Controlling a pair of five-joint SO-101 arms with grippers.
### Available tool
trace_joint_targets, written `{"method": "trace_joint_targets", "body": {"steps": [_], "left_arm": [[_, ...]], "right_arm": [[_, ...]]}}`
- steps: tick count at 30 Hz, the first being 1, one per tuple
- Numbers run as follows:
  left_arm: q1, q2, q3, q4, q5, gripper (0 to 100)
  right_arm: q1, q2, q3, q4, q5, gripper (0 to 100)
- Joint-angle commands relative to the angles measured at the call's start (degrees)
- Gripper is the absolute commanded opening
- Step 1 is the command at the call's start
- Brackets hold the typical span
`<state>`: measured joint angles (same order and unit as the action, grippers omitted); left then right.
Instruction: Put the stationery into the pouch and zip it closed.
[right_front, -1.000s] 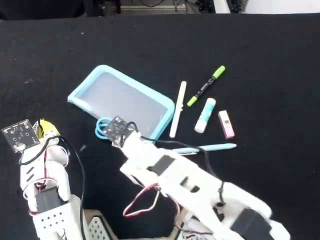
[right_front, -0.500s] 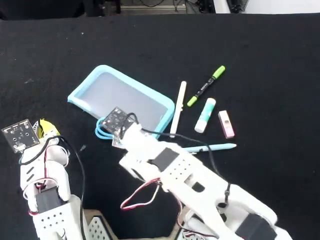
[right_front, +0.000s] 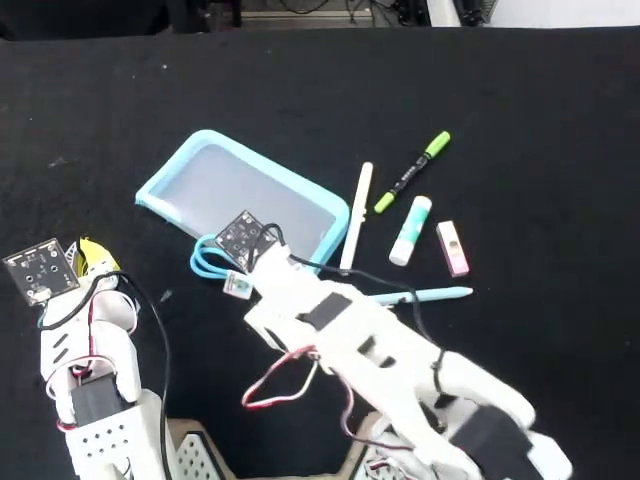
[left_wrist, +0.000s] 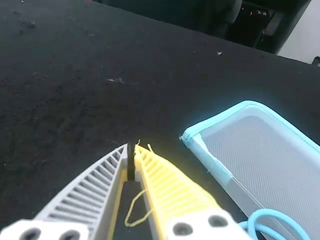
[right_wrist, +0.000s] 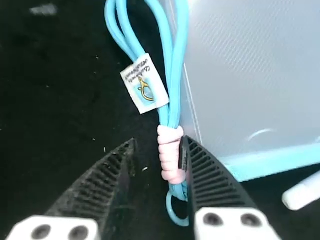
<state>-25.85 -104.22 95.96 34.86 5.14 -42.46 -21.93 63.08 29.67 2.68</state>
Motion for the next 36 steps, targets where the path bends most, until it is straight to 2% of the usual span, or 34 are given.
{"method": "trace_joint_targets", "body": {"steps": [1, 5, 17, 21, 29, 33, 36], "left_arm": [[-0.22, -0.35, 1.36, 0.00, 0.44, 3], [-0.22, -0.35, 1.36, 0.00, 0.44, 3], [-0.22, -0.35, 1.36, 0.00, 0.44, 3], [-0.22, -0.35, 1.36, 0.09, 0.44, 3], [-0.22, -0.35, 1.36, 0.09, 0.44, 3], [-0.22, -0.35, 1.36, 0.09, 0.44, 3], [-0.22, -0.35, 1.36, 0.00, 0.44, 3]], "right_arm": [[0.62, 5.49, -5.93, -0.26, 0.44, 14.2], [0.62, 6.29, -8.40, 2.99, 0.44, 14.2], [3.08, 6.64, -9.45, 2.81, 0.44, 14.3], [3.16, 6.73, -9.19, 3.25, 0.44, 21.4], [3.16, 8.66, -9.98, 3.43, 5.36, 16.9], [2.99, 12.44, -14.90, 10.11, 6.15, 16.9], [2.81, 14.11, -17.63, 15.47, 10.29, 16.7]]}}
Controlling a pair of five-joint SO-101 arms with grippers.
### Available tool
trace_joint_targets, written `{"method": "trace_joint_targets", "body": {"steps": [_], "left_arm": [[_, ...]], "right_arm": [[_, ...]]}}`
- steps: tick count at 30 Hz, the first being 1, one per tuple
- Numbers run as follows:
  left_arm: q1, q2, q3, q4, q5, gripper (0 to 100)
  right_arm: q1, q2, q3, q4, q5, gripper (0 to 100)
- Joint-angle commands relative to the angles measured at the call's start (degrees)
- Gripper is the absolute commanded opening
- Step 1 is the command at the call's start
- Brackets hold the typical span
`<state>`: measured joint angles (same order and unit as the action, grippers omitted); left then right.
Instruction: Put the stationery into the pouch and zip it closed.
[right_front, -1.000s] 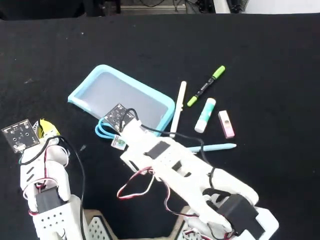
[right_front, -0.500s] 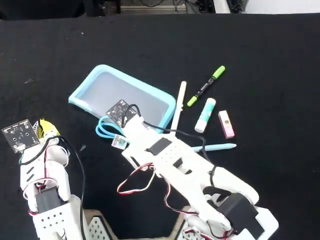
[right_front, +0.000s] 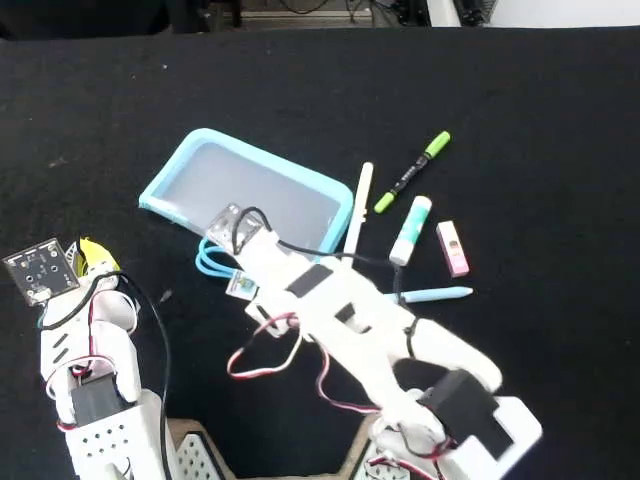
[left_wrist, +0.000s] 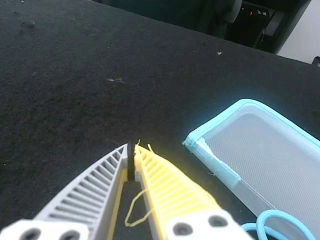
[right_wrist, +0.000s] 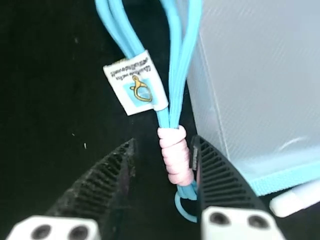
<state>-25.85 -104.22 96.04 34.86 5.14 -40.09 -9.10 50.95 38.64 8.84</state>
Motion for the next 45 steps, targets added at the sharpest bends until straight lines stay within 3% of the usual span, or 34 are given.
{"method": "trace_joint_targets", "body": {"steps": [1, 6, 13, 16, 19, 23, 34, 45], "left_arm": [[-0.22, -0.35, 1.27, 0.00, 0.44, 3], [-0.22, -0.35, 1.27, 0.00, 0.44, 3], [-0.22, -0.35, 1.27, 0.00, 0.44, 3], [-0.22, -0.35, 1.27, 0.00, 0.44, 3], [-0.22, -0.35, 1.27, 0.00, 0.44, 3], [-0.40, -0.35, 1.27, 0.00, 0.44, 3], [-0.13, -0.35, 1.27, 0.00, 0.44, 3], [-0.48, -0.35, 1.27, 0.00, 0.44, 3]], "right_arm": [[0.44, 0.75, -6.11, 8.53, 4.92, 16.6], [-0.26, -8.48, -6.02, 18.20, 6.51, 16.6], [-2.29, -22.20, 1.36, 24.44, 16.53, 16.6], [-0.44, -28.44, 1.27, 24.09, 10.46, 16.6], [2.46, -31.43, 2.95, 17.67, -2.99, 16.8], [4.57, -28.09, 7.25, 10.11, -11.60, 17.0], [8.09, -6.29, 1.54, 2.99, -11.43, 17.1], [9.76, 6.46, -11.91, -5.27, -11.78, 17.1]]}}
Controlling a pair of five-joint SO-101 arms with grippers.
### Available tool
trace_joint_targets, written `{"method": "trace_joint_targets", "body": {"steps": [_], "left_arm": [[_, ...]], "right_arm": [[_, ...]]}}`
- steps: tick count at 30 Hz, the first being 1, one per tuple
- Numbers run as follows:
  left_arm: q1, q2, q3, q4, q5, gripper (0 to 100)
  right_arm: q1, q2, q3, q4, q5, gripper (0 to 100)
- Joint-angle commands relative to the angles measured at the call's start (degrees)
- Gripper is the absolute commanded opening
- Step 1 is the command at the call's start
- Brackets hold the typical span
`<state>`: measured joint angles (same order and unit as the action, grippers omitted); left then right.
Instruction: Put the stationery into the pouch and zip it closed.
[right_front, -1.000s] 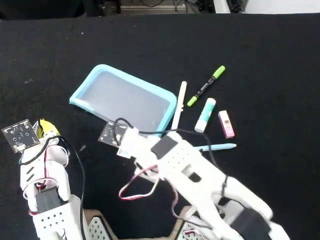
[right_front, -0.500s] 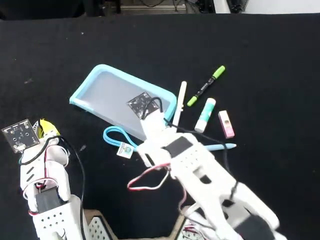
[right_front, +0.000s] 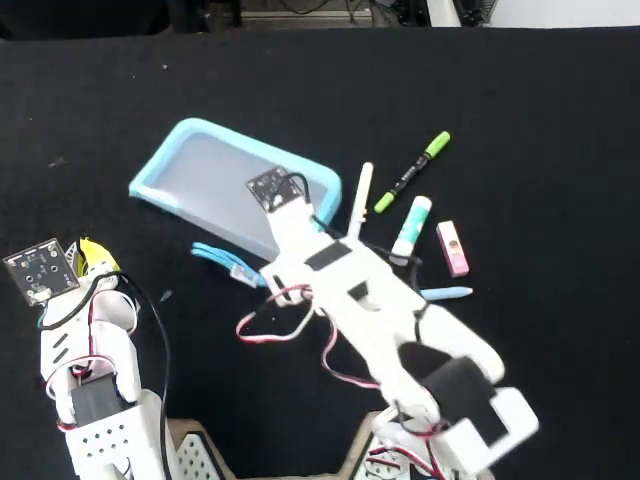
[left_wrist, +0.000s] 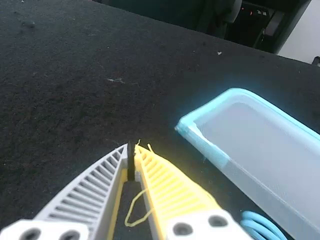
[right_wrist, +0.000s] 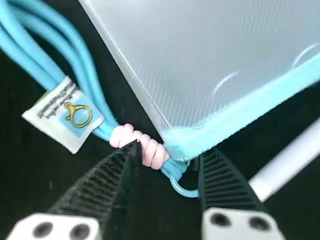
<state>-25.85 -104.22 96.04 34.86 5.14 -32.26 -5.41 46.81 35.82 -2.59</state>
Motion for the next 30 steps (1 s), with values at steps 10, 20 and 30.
{"method": "trace_joint_targets", "body": {"steps": [10, 20, 30], "left_arm": [[-0.40, -0.35, 1.27, 0.00, 0.44, 3], [-0.22, -0.35, 1.27, 0.00, 0.44, 3], [-0.22, -0.35, 1.27, 0.00, 0.44, 3]], "right_arm": [[3.87, -1.01, -15.87, 17.05, 2.29, 17.1], [-7.30, -1.27, -13.41, 12.57, 18.73, 16.9], [-7.21, 11.91, -16.22, 6.07, 26.02, 31.3]]}}
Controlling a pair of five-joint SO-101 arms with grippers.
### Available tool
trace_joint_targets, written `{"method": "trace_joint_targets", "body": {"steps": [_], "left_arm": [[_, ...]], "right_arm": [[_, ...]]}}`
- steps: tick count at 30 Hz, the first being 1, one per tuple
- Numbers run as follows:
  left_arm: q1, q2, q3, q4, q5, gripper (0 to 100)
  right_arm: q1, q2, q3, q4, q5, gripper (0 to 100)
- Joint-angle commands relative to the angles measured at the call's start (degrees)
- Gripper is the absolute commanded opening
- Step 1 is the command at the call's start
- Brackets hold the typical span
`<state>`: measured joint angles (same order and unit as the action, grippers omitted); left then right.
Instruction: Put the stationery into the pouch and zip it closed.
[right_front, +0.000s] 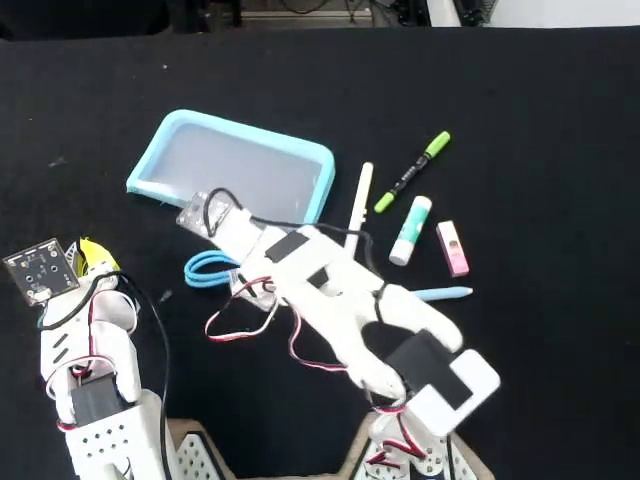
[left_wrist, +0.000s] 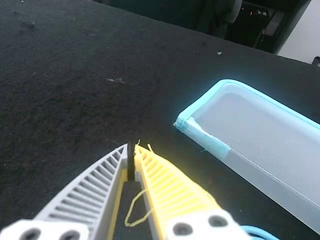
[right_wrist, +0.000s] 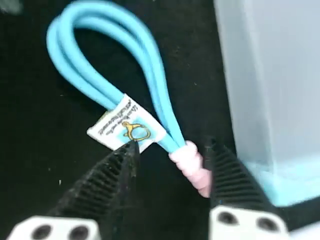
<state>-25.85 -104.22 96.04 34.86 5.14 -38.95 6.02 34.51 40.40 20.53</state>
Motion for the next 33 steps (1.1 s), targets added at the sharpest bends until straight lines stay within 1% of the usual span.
{"method": "trace_joint_targets", "body": {"steps": [1, 5, 8, 10, 12, 14, 15, 17, 20, 23, 25, 28, 29, 30, 33], "left_arm": [[-0.22, -0.35, 1.27, 0.00, 0.44, 3], [-0.22, -0.35, 1.27, 0.00, 0.44, 3], [-0.22, -0.35, 1.27, 0.00, 0.44, 3], [-0.22, -0.35, 1.27, 0.00, 0.44, 3], [-0.22, -0.35, 1.27, 0.00, 0.44, 3], [-0.22, -0.35, 1.27, 0.09, 0.44, 3], [-0.22, -0.35, 1.27, 0.09, 0.44, 3], [-0.22, -0.35, 1.27, 0.09, 0.44, 3], [-0.22, -0.35, 1.27, 0.18, 0.44, 3], [-0.22, -0.35, 1.27, 0.18, 0.44, 3], [-0.22, -0.35, 1.27, 0.18, 0.44, 3], [-0.22, -0.35, 1.27, 0.18, 0.44, 3], [-0.22, -0.35, 1.27, 0.18, 0.44, 3], [-0.31, -0.35, 1.27, 0.18, 0.44, 3], [-0.40, -0.35, 1.27, 0.18, 0.44, 3]], "right_arm": [[-0.44, 0.66, -4.53, 2.46, 3.87, 32.2], [-0.44, 0.92, -4.88, 3.25, 8.44, 29.9], [-0.44, 0.92, -3.03, 3.60, 14.24, 24.2], [-0.35, 0.40, -1.10, 3.69, 16.88, 13.7], [-0.35, -0.13, -0.04, 3.69, 16.97, 0.7], [-0.35, -1.71, 0.75, 6.15, 15.21, 4.5], [-0.62, -3.03, 0.92, 8.44, 14.24, 4.6], [-1.05, -6.64, 1.10, 13.54, 12.66, 1.1], [-0.44, -13.14, 1.27, 20.57, 8.97, 1.5], [1.58, -18.07, 1.36, 25.05, 5.19, 2.3], [2.20, -18.95, 1.36, 27.16, 4.22, 7.7], [2.20, -17.80, 1.36, 29.63, 2.55, 23.0], [2.11, -17.45, 1.27, 30.33, 2.02, 26.2], [2.11, -17.36, 1.01, 31.30, 1.85, 26.9], [2.11, -18.59, -0.75, 33.93, 1.93, 24.0]]}}
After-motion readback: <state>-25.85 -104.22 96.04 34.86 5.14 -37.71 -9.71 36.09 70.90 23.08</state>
